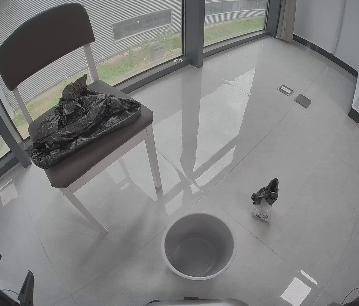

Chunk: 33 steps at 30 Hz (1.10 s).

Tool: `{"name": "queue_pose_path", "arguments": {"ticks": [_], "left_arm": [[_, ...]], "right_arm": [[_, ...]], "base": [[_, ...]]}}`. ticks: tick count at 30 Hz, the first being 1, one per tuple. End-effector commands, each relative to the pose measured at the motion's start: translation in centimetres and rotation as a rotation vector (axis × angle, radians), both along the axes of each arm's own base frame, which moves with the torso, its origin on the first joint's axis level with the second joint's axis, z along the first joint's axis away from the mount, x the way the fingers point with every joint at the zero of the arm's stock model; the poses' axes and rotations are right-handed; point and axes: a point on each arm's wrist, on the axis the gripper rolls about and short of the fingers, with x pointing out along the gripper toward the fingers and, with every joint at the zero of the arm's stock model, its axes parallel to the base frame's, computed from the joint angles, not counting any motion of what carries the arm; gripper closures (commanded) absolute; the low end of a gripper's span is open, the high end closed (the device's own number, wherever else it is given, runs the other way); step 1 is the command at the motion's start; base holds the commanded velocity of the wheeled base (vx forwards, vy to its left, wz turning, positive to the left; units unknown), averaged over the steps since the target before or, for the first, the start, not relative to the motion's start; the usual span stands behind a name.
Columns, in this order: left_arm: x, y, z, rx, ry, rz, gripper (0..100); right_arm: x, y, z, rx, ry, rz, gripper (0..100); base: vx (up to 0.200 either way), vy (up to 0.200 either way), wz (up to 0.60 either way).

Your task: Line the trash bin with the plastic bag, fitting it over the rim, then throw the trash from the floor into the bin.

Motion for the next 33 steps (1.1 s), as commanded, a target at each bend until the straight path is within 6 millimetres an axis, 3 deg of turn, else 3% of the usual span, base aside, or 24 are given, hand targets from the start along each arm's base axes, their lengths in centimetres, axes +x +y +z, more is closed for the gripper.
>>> {"name": "queue_pose_path", "arguments": {"ticks": [1, 5, 10, 18, 23, 33], "left_arm": [[0.0, 0.0, -0.3, 0.007, -0.005, -0.008, 0], [0.0, 0.0, -0.3, 0.027, -0.006, -0.007, 0], [0.0, -0.1, -0.3, 0.023, -0.021, -0.027, 0], [0.0, -0.1, -0.2, 0.033, -0.027, -0.035, 0], [0.0, -0.1, -0.2, 0.052, -0.034, -0.042, 0], [0.0, -0.1, -0.2, 0.07, -0.034, -0.036, 0]], "right_arm": [[-0.7, 0.0, 0.4, -0.023, 0.09, -0.059, 0], [-0.6, 0.2, 1.7, -0.028, 0.124, -0.182, 0], [-0.3, 0.3, 1.8, -0.028, 0.13, -0.232, 0], [0.4, 0.3, 0.7, -0.092, 0.141, -0.18, 0], [1.5, 0.3, -1.1, -0.089, 0.146, -0.09, 0], [1.1, 0.5, -2.5, -0.112, 0.125, -0.052, 0]], "base": [[0.0, 0.0, 0.0], [0.0, 0.0, 0.0], [0.0, 0.0, 0.0], [0.0, 0.0, 0.0], [0.0, 0.0, 0.0], [0.0, 0.0, 0.0]]}}
